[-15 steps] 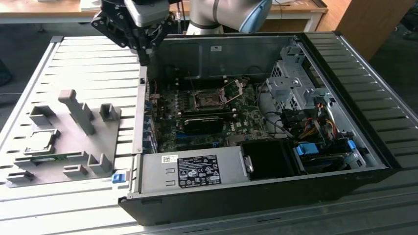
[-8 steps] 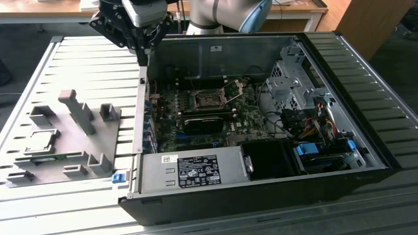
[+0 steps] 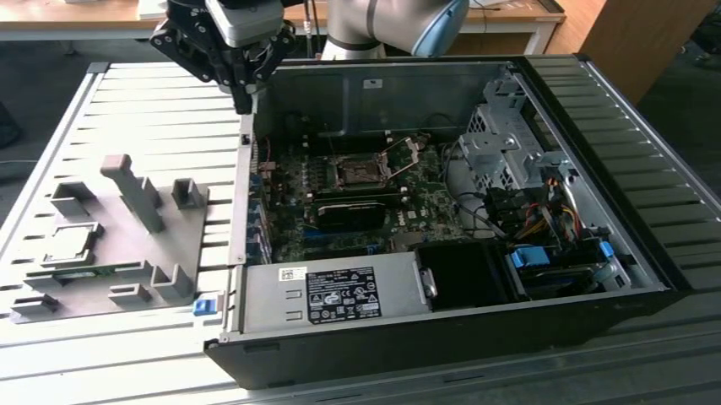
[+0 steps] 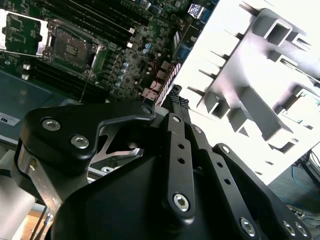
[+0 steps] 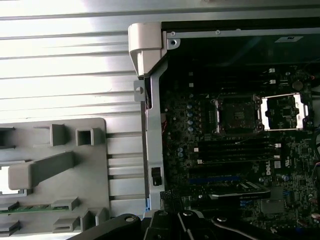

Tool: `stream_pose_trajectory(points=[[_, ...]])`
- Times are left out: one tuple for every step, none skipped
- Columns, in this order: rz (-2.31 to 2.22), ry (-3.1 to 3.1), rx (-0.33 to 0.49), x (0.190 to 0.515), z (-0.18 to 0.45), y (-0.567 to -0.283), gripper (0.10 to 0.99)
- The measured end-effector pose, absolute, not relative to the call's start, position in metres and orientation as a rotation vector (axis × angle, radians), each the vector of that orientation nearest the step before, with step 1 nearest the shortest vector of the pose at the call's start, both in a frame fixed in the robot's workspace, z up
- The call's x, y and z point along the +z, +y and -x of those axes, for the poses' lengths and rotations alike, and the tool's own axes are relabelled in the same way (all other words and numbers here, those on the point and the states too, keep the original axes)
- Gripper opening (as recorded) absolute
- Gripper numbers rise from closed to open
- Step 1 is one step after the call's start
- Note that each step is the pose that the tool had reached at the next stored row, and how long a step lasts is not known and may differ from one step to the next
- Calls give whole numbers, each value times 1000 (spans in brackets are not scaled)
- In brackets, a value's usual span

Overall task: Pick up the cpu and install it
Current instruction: 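Reach for the cpu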

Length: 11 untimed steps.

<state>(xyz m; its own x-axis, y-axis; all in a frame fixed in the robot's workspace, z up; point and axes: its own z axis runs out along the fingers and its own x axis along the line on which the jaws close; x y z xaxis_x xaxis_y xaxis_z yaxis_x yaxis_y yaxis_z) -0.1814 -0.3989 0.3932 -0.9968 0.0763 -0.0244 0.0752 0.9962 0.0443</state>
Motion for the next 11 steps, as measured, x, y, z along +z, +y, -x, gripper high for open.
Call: stream_pose_trajectory(points=[[-118, 3112, 68, 393, 182, -399, 106], [-118, 3113, 68, 393, 182, -399, 106], [-118, 3112, 68, 393, 183, -399, 106], [-118, 3113, 68, 393, 183, -399, 106], [-118, 3112, 68, 393, 184, -399, 106], [-118, 3113, 68, 393, 185, -399, 106], [-118, 3113, 68, 393, 185, -399, 106], [-118, 3113, 68, 393, 186, -399, 106], [-118, 3112, 68, 393, 187, -399, 106], [-118, 3112, 68, 393, 188, -399, 106], [-118, 3112, 68, 393, 188, -399, 106]])
